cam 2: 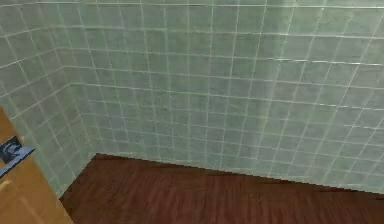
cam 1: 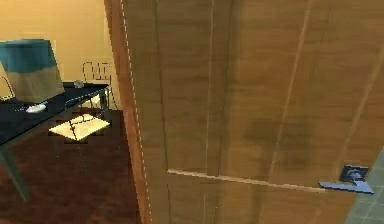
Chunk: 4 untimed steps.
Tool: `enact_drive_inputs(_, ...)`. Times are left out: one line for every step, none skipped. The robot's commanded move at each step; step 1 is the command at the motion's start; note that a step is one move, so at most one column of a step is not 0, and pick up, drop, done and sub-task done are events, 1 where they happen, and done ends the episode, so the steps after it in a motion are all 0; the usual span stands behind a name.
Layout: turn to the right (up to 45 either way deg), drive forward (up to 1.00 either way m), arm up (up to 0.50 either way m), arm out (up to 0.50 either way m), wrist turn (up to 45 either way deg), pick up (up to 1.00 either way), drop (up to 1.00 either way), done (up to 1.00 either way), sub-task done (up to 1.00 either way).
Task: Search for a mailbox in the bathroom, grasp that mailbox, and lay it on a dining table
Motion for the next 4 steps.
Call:
enact_drive_inputs(45.0,0.0,0.0,0.0,0.0,0.0,0.0,0.0,0.0)
enact_drive_inputs(45.0,0.0,0.0,0.0,0.0,0.0,0.0,0.0,0.0)
enact_drive_inputs(9.0,0.0,0.0,0.0,0.0,0.0,0.0,0.0,0.0)
enact_drive_inputs(0.0,0.15,0.0,0.0,0.0,0.0,0.0,0.0,0.0)
